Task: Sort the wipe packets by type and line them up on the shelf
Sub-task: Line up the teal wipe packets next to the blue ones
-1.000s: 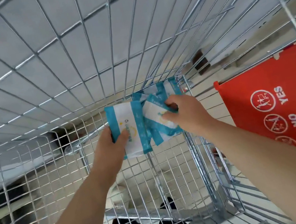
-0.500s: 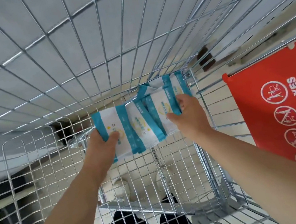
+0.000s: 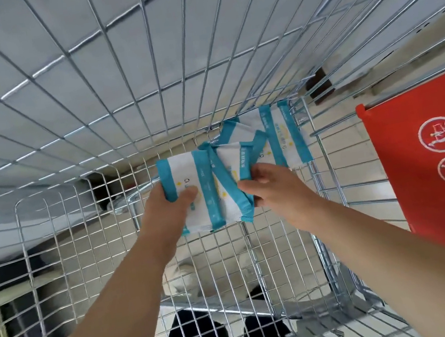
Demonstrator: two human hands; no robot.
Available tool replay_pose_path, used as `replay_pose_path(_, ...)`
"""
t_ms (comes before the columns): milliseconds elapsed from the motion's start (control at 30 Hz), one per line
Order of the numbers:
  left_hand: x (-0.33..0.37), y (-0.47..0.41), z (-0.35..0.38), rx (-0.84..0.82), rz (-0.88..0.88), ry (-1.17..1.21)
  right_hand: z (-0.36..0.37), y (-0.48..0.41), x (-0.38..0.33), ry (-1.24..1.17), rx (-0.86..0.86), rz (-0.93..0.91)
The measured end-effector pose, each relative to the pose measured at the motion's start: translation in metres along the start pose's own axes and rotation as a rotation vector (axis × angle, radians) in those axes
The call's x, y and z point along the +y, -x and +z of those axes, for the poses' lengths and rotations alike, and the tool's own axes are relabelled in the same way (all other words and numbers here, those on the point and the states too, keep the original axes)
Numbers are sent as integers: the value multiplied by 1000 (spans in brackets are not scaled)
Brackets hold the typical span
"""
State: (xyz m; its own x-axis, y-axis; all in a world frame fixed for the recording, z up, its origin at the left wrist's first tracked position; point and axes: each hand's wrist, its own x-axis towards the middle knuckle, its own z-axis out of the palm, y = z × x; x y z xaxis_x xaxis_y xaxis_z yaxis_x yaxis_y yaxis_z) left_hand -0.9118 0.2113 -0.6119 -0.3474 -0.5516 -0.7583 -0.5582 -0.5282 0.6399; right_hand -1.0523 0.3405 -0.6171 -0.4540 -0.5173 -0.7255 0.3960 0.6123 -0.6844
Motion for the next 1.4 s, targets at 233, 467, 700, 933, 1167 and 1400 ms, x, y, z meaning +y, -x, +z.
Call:
replay_pose_path(233, 3, 0, -27, 16, 22, -81, 10, -9, -6, 107, 433, -42)
replay_pose_path(467, 2, -1, -47, 12, 21, -20, 48, -32, -9, -8, 584, 35)
replay_pose_path(700, 11, 9, -65, -18, -17, 22, 53, -4, -22, -5, 569, 11)
replay_pose_path(933, 40, 75, -88, -18, 65, 54, 59, 88, -71, 291, 383, -264)
replay_pose_path(1167, 69, 202, -122, 68, 210, 31, 70, 210, -136, 429, 163, -515)
replay_pose_path(1400, 77, 367, -185, 180, 338, 251, 94, 355, -186, 518, -6, -750)
